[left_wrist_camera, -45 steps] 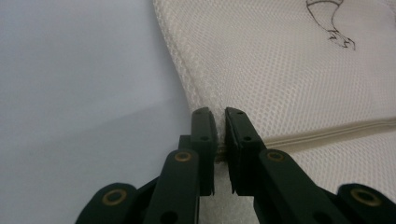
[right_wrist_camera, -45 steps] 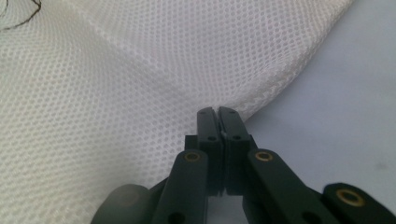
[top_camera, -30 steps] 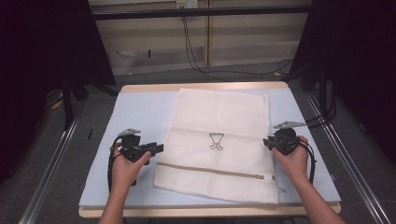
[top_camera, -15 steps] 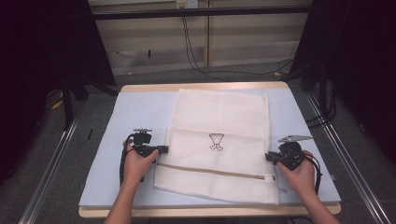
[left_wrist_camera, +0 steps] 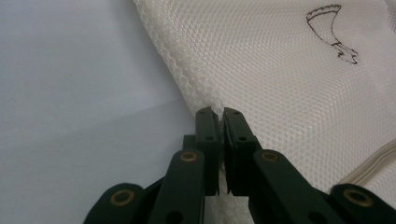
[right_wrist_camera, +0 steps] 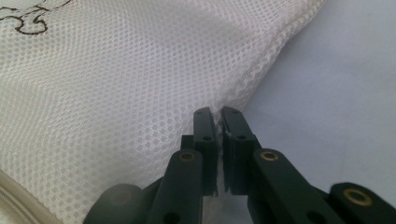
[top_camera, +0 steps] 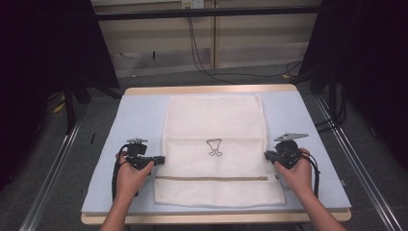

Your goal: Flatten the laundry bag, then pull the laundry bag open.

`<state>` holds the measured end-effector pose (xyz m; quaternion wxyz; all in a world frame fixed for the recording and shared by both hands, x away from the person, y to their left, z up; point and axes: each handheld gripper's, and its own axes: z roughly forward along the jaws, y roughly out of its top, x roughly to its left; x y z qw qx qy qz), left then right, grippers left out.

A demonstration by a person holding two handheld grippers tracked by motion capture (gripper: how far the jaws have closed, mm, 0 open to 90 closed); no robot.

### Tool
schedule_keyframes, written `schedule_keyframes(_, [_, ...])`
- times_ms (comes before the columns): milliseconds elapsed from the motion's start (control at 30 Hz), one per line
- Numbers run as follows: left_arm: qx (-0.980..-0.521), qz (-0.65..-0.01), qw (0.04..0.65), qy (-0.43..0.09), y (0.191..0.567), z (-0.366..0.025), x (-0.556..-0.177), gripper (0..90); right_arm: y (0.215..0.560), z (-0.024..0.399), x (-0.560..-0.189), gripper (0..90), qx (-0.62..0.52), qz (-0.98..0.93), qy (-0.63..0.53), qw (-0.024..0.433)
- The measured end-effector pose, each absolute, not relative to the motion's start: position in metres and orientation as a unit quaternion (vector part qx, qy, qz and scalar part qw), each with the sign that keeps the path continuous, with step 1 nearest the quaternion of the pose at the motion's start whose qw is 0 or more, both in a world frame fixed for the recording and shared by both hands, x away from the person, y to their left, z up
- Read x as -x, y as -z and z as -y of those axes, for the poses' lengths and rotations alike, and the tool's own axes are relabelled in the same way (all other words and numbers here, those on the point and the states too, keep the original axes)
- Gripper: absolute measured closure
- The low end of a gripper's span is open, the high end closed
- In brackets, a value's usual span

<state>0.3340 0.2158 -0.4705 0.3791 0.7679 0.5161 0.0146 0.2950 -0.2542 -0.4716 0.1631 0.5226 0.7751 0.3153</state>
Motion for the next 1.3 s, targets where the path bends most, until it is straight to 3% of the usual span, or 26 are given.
schedule_keyframes(667, [-0.765, -0.522, 0.375, -0.023, 0.465, -0.226, -0.325, 85.8, 0.472, 0.253, -0.29, 85.2, -0.507, -0.78, -0.333, 0.151])
schedule_keyframes(800, [-0.762, -0.517, 0.387, -0.043, 0.456, -0.225, -0.322, 82.2, 0.471, 0.255, -0.289, 84.0, -0.506, -0.78, -0.336, 0.153])
schedule_keyframes(967, [-0.767, -0.503, 0.392, -0.08, 0.444, -0.222, -0.32, 62.2, 0.47, 0.258, -0.29, 75.3, -0.501, -0.78, -0.343, 0.155])
schedule_keyframes(1000, [-0.767, -0.5, 0.395, -0.074, 0.443, -0.219, -0.32, 57.0, 0.47, 0.259, -0.288, 74.0, -0.501, -0.779, -0.343, 0.157])
schedule_keyframes(1100, [-0.772, -0.476, 0.42, -0.021, 0.442, -0.202, -0.318, 56.2, 0.467, 0.258, -0.282, 69.1, -0.498, -0.778, -0.35, 0.159])
schedule_keyframes(1300, [-0.787, -0.43, 0.44, 0.047, 0.44, -0.146, -0.313, 55.5, 0.46, 0.263, -0.262, 82.5, -0.473, -0.785, -0.36, 0.175])
